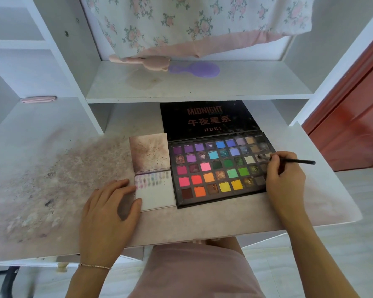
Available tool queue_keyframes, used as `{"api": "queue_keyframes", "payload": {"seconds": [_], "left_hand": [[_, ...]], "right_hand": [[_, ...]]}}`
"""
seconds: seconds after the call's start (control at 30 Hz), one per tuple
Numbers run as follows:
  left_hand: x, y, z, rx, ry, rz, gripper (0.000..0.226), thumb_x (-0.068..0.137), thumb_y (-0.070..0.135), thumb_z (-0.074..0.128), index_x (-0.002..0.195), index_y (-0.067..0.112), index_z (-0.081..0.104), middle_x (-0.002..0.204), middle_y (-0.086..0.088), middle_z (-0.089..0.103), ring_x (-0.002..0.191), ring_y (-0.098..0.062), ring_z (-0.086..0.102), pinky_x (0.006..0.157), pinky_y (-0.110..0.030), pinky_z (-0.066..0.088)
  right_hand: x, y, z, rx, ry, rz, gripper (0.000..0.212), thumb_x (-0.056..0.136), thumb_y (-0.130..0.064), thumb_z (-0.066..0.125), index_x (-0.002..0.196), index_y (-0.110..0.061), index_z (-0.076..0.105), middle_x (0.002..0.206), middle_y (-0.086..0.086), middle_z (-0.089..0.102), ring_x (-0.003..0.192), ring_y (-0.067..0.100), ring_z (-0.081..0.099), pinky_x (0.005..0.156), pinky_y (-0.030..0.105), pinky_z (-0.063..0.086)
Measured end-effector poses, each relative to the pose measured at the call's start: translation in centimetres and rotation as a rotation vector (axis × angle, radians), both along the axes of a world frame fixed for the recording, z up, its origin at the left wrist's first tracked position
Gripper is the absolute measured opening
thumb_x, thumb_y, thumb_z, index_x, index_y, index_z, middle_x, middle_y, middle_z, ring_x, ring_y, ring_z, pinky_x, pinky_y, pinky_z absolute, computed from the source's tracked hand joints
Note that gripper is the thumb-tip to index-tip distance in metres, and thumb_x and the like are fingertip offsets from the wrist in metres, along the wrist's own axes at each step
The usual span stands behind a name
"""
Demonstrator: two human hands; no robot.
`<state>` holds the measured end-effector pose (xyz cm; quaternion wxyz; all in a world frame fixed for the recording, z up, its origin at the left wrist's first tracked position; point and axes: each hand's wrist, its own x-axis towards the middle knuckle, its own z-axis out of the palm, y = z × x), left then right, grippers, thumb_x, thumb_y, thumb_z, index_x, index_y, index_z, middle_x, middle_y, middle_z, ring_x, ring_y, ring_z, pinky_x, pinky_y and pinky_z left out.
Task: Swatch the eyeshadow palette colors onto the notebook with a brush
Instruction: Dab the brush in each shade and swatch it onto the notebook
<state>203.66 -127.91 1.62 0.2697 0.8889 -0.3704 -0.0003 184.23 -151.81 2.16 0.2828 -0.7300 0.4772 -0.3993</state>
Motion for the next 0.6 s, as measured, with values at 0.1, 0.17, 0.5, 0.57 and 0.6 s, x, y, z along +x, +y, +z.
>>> {"api": "queue_keyframes", "payload": {"seconds": [0.1,0.17,0.5,0.57,0.6], "left_hand": [[-0.02,0.01,0.00,-0.001,-0.003,0.000,0.036,0.074,0.031,0.057,0.100,0.010,0.069,0.114,-0.008,0.065,0.107,-0.032,0.058,0.096,-0.054,0.041],[-0.04,0.02,-0.03,-0.005,-0.004,-0.002,0.036,0.073,0.031,0.057,0.100,0.010,0.069,0.114,-0.008,0.065,0.107,-0.032,0.058,0.096,-0.054,0.042],[0.17,0.10,-0.28,-0.016,-0.024,-0.015,0.048,0.077,0.046,0.043,0.099,0.012,0.069,0.113,-0.007,0.065,0.105,-0.031,0.058,0.094,-0.054,0.042],[0.14,0.05,-0.25,-0.020,-0.022,-0.008,0.041,0.077,0.041,0.051,0.099,0.011,0.069,0.113,-0.007,0.065,0.105,-0.031,0.058,0.094,-0.054,0.043],[0.12,0.03,-0.25,-0.021,-0.021,-0.007,0.039,0.076,0.038,0.053,0.099,0.011,0.069,0.113,-0.006,0.065,0.105,-0.031,0.058,0.093,-0.053,0.043]], "right_hand": [[-0.02,-0.03,-0.01,0.006,0.000,-0.011,0.009,0.094,-0.011,0.042,0.087,-0.017,0.046,0.063,-0.004,0.052,0.059,0.007,0.052,0.045,0.011,0.037],[-0.06,-0.01,-0.08,0.007,-0.006,-0.014,0.009,0.094,-0.012,0.043,0.087,-0.017,0.046,0.064,-0.003,0.052,0.059,0.008,0.052,0.047,0.011,0.035],[-0.06,0.01,-0.15,0.010,-0.007,-0.020,0.009,0.093,-0.011,0.043,0.087,-0.017,0.047,0.064,-0.005,0.052,0.058,0.006,0.051,0.048,0.014,0.035],[-0.08,0.11,-0.13,-0.002,-0.011,-0.013,0.009,0.093,-0.011,0.043,0.088,-0.018,0.048,0.065,-0.006,0.052,0.058,0.006,0.051,0.049,0.013,0.035],[-0.06,0.10,-0.13,-0.004,-0.007,-0.008,0.009,0.093,-0.011,0.043,0.089,-0.017,0.048,0.065,-0.007,0.052,0.059,0.006,0.052,0.049,0.013,0.035]]}}
